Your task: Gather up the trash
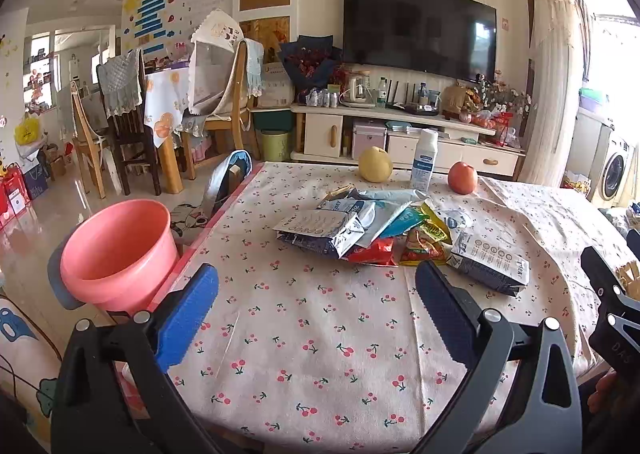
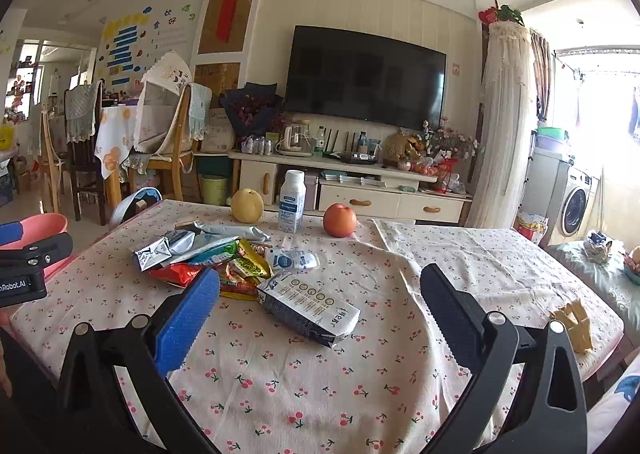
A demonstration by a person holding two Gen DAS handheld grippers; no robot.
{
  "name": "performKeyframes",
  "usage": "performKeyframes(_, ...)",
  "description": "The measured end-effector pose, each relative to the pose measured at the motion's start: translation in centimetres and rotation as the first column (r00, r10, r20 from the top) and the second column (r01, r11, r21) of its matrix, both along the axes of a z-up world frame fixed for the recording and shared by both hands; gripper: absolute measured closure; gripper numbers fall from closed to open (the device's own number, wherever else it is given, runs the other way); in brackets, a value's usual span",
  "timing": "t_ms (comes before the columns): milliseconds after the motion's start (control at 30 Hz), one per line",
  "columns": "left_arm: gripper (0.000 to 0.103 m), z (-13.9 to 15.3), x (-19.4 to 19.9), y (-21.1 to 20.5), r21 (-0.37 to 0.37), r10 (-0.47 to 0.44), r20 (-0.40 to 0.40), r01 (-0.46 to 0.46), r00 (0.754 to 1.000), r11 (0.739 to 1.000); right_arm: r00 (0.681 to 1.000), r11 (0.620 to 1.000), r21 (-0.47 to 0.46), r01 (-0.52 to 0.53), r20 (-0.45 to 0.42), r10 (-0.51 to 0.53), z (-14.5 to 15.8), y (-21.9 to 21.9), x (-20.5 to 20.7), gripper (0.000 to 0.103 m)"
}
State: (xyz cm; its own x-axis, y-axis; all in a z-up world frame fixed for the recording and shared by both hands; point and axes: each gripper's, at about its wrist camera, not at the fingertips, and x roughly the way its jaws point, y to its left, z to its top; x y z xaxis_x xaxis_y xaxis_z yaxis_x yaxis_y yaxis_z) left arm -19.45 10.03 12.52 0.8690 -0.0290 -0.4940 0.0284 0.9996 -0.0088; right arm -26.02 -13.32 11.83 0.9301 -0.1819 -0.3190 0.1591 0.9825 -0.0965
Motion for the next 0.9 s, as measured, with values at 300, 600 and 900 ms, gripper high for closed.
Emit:
performKeyframes(300,0.004,-1.2,0.6,-0.9,0.011,-0.013,-0.006,0.013,1.000,1.000,0.999,1.000,0.014,-0.004,-0.034,0.004,-1.0,-0.5,0.9,0.004)
performKeyframes(600,0.004,-1.8,1.1,-0.9,0.054,0.032,0.038,-0.034,0.999,0.998,0.999,1.000,0.019,-0.008,-0.032,0.009,-1.3,-0.7,1.4,0.004)
performKeyframes(900,0.004,-2.5,2.4,-0.9,0.108,0.063,0.024,-0.066,0.998,0.992,0.997,1.000,0.024,-0.001,-0.071,0.003,-2.1,-1.0,2.7,0.004)
